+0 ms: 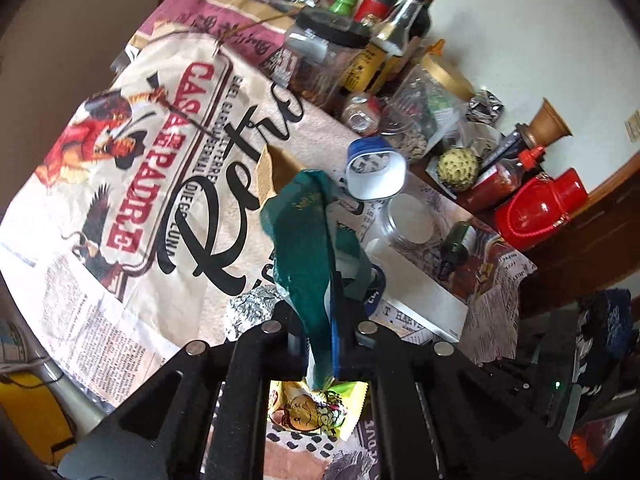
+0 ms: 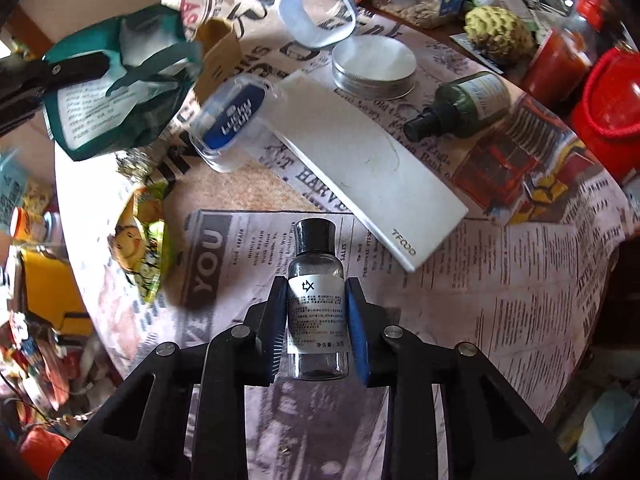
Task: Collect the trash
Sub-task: 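Lift the green bag and clear bottle and carry both toward the white bucket, then open the left gripper over the bucket while the right drops the clear bottle in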
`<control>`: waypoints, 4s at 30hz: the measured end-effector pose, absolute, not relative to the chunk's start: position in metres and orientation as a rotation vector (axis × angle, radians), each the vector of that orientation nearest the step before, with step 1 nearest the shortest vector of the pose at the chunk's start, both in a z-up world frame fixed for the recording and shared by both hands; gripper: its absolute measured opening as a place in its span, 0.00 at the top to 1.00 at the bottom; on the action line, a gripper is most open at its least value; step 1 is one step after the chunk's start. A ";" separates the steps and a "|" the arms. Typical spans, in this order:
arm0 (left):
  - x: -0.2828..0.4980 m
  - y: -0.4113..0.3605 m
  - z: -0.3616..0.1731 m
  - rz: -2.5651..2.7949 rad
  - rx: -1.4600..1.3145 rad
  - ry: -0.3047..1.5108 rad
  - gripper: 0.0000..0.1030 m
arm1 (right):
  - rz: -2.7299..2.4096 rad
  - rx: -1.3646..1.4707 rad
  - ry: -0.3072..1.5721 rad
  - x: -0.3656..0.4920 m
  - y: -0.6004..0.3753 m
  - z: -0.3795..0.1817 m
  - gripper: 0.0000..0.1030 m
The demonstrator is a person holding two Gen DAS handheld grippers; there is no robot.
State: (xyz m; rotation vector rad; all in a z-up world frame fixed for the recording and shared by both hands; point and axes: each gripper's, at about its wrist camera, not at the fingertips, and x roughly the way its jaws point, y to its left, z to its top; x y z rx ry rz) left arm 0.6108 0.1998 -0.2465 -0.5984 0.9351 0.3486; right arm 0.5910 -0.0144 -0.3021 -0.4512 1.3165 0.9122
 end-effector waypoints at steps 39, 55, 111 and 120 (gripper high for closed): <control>0.395 0.170 -0.092 -0.027 -0.170 0.678 1.00 | 0.489 0.076 0.865 0.398 -0.050 -0.097 0.75; 0.310 0.066 -0.092 -0.048 -0.145 0.689 1.00 | 0.540 0.084 0.836 0.317 -0.127 -0.093 0.75; 0.329 0.023 -0.720 -0.116 -0.351 1.503 1.00 | 0.446 0.031 1.474 0.284 -0.129 -0.616 0.75; 0.336 0.022 -0.781 -0.102 -0.385 1.584 0.64 | 0.501 0.091 1.524 0.290 -0.124 -0.656 0.63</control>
